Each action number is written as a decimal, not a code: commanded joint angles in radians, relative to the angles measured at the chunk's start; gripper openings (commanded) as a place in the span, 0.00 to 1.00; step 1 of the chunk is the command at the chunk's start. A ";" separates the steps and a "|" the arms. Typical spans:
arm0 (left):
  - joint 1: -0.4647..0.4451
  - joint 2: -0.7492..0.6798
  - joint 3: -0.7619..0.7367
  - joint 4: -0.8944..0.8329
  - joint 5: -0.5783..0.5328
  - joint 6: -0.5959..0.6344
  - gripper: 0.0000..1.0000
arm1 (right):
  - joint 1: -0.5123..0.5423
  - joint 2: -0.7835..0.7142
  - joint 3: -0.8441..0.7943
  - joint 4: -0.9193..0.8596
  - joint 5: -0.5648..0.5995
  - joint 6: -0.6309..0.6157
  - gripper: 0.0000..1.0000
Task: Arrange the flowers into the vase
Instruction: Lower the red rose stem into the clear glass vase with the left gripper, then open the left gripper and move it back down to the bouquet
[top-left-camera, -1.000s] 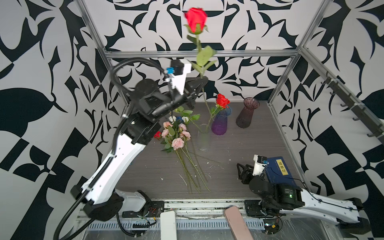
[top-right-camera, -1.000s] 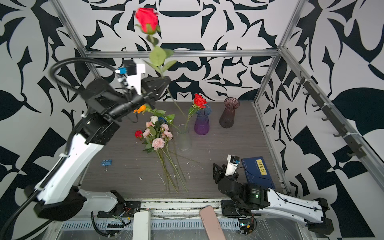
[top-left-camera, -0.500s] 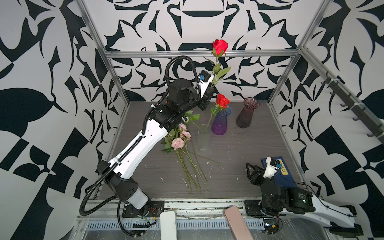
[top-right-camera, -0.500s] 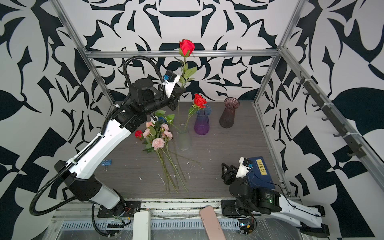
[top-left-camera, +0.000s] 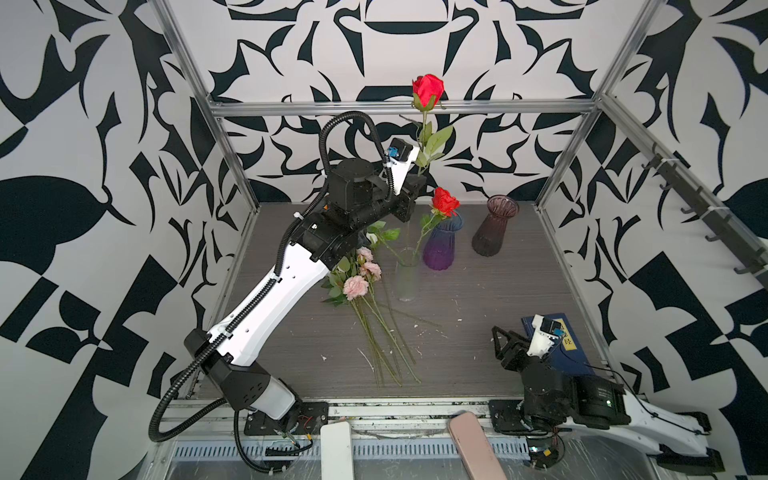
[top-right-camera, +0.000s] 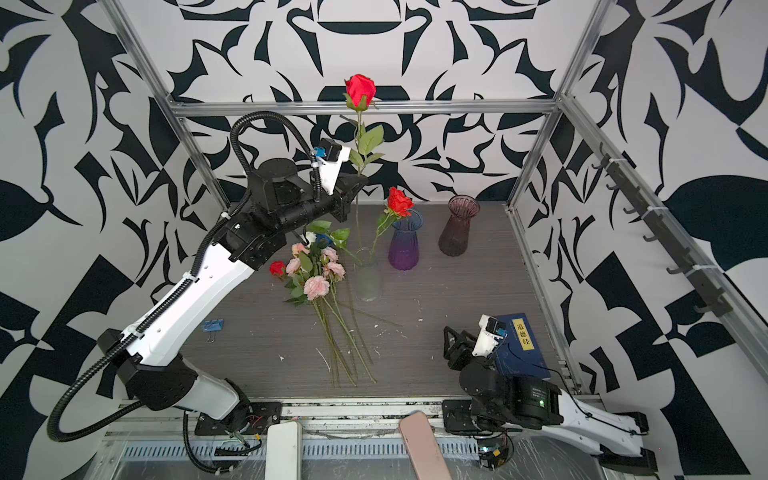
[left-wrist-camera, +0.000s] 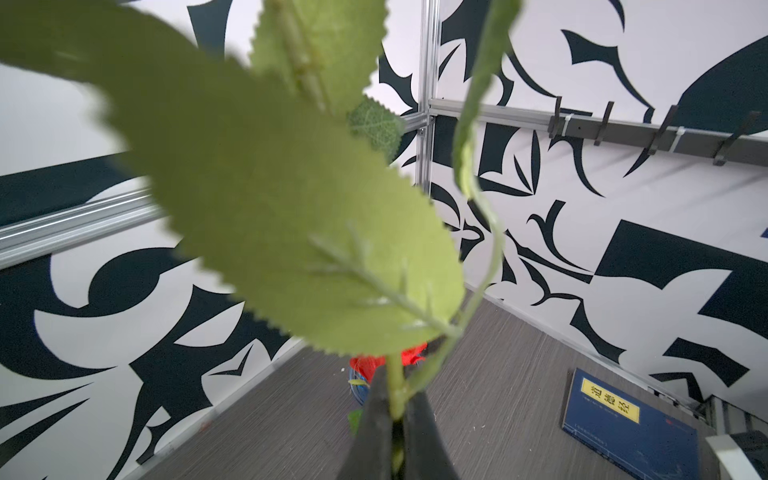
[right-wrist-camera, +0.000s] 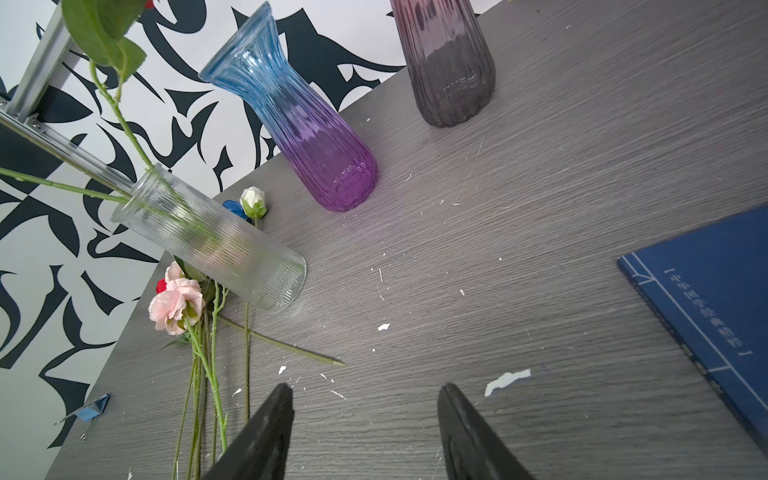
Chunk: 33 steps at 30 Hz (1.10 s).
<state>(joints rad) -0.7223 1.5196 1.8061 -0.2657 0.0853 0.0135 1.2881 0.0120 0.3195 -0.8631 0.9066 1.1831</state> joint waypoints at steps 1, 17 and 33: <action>0.001 -0.020 -0.011 0.016 0.020 -0.033 0.00 | -0.003 -0.005 -0.003 0.000 0.023 0.008 0.59; 0.033 0.102 0.029 -0.069 0.021 -0.133 0.01 | -0.003 -0.004 -0.003 -0.008 0.028 0.016 0.59; 0.127 0.025 -0.041 -0.027 0.114 -0.351 0.82 | -0.003 -0.004 -0.008 -0.014 0.035 0.028 0.59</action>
<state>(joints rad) -0.5922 1.6360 1.7973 -0.3416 0.1646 -0.2871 1.2881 0.0116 0.3164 -0.8711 0.9070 1.2030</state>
